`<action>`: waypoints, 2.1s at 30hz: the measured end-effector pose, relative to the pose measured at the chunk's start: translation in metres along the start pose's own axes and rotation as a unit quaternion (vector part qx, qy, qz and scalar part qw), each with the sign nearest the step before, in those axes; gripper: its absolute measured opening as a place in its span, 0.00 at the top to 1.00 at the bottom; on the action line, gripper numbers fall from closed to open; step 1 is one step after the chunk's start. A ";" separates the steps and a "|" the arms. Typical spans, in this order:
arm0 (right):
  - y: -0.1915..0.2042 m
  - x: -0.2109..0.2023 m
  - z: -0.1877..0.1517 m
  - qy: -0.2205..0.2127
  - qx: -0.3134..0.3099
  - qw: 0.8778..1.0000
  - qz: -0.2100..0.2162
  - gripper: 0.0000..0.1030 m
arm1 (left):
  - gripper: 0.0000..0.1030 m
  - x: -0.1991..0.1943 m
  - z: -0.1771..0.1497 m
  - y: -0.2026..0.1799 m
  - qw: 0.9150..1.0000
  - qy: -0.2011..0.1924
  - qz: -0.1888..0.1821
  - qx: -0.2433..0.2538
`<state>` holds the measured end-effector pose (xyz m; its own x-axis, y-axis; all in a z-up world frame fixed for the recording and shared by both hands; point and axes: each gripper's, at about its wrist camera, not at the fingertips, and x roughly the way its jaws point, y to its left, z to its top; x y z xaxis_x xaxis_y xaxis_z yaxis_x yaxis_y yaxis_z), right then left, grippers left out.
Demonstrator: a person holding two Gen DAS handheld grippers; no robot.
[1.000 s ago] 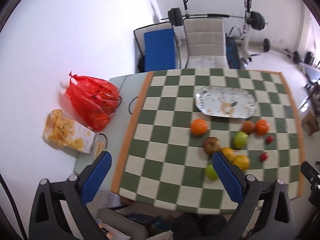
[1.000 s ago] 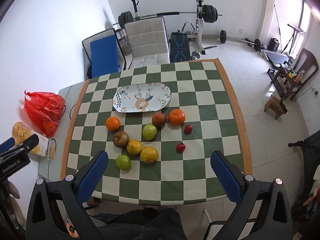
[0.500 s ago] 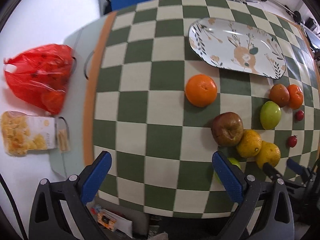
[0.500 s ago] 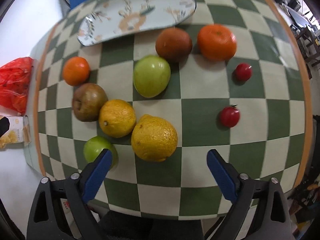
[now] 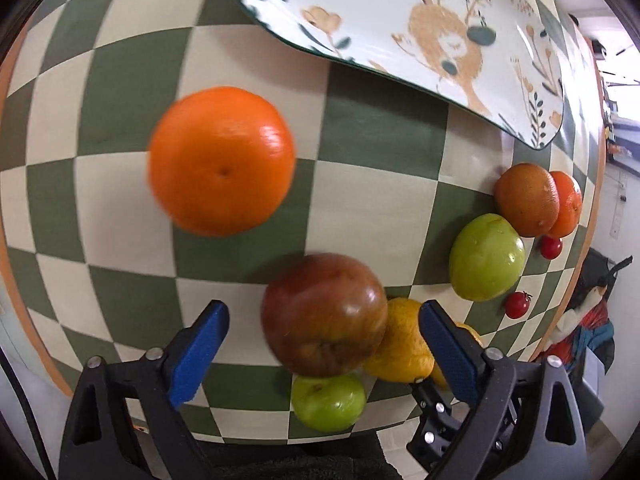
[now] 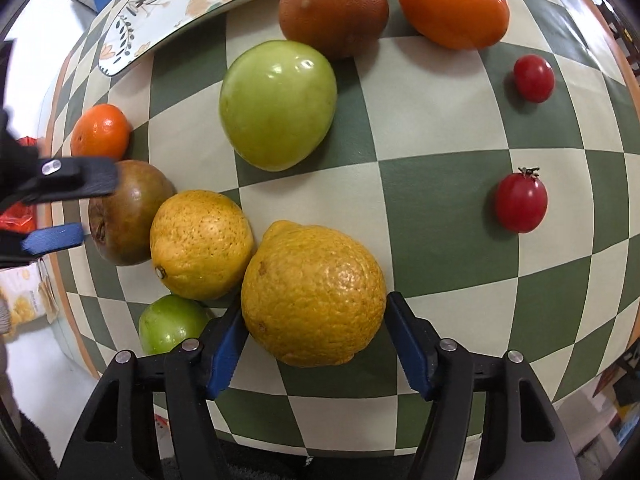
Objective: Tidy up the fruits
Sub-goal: 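Grasp the brown apple with the left tool while the right tool grasps the yellow lemon, then place the brown apple on the plate with the left tool while the right tool places the lemon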
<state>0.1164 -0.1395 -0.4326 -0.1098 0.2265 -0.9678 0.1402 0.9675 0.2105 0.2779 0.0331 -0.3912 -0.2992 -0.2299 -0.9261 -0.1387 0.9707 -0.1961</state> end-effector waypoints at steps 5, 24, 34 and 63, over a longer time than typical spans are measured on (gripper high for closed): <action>0.001 -0.004 0.001 -0.001 0.002 1.000 -0.003 0.32 | 0.39 0.014 0.003 -0.015 0.999 -0.002 0.028 0.037; -0.012 -0.013 0.011 -0.015 0.024 1.000 -0.003 0.31 | 0.39 0.031 -0.008 0.007 0.995 -0.036 0.069 0.068; -0.020 -0.027 0.023 -0.027 0.033 0.999 0.000 0.29 | 0.40 0.024 -0.031 0.024 0.996 -0.038 0.063 0.056; 0.058 -0.132 0.240 -0.117 -0.134 0.983 0.039 0.37 | 0.40 -0.074 0.145 -0.031 0.997 -0.058 -0.016 -0.051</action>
<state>0.3751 -0.1398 -0.3257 0.1250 0.2992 -0.9460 -0.1287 0.9503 0.2836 0.4416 0.0308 -0.3631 -0.1824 -0.2446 -0.9523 -0.2431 0.9497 -0.1973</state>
